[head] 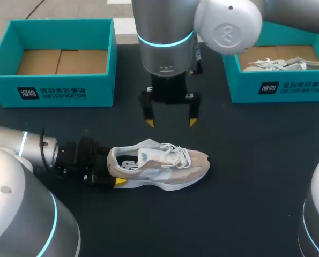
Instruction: Take the shoe out of the shoebox, open the shoe tongue, remove and reinsert the insole, then place the shoe into the shoebox
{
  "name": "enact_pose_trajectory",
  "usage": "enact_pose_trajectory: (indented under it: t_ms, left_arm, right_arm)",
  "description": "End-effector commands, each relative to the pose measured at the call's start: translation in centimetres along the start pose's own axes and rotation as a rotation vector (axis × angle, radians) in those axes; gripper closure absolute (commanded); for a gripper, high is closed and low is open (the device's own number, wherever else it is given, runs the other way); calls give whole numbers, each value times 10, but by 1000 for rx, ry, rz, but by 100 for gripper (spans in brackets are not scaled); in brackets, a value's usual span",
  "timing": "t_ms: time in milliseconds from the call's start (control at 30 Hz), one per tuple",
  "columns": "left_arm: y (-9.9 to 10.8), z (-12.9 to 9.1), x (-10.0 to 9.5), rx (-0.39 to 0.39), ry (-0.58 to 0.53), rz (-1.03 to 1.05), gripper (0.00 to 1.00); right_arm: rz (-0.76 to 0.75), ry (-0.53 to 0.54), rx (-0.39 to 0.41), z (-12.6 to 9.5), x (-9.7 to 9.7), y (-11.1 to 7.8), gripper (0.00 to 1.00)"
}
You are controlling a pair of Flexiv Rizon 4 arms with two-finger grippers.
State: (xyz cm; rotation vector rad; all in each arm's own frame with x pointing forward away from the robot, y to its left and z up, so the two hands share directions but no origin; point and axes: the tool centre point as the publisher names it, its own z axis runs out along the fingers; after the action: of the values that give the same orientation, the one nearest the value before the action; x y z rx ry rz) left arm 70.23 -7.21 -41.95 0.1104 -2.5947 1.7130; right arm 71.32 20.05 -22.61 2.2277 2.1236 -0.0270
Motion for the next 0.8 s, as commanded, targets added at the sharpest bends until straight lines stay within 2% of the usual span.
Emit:
enact_pose_trajectory:
  t_ms: [33, 200, 400, 567, 800]
  left_arm:
    - [0, 0, 1, -1, -4, 0, 100]
    - [0, 0, 1, -1, -4, 0, 100]
    - [0, 0, 1, -1, -4, 0, 100]
    - [0, 0, 1, -1, -4, 0, 100]
    - [0, 0, 1, -1, -4, 0, 100]
  right_arm:
    - [1, 0, -2, 1, 0, 0, 0]
    - [25, -99, 17, 16, 16, -6, 0]
    - [38, -77, -8, 30, 30, -15, 0]
    - [49, -142, 5, 39, 47, -23, 0]
    - [39, -165, 6, 54, 65, -26, 0]
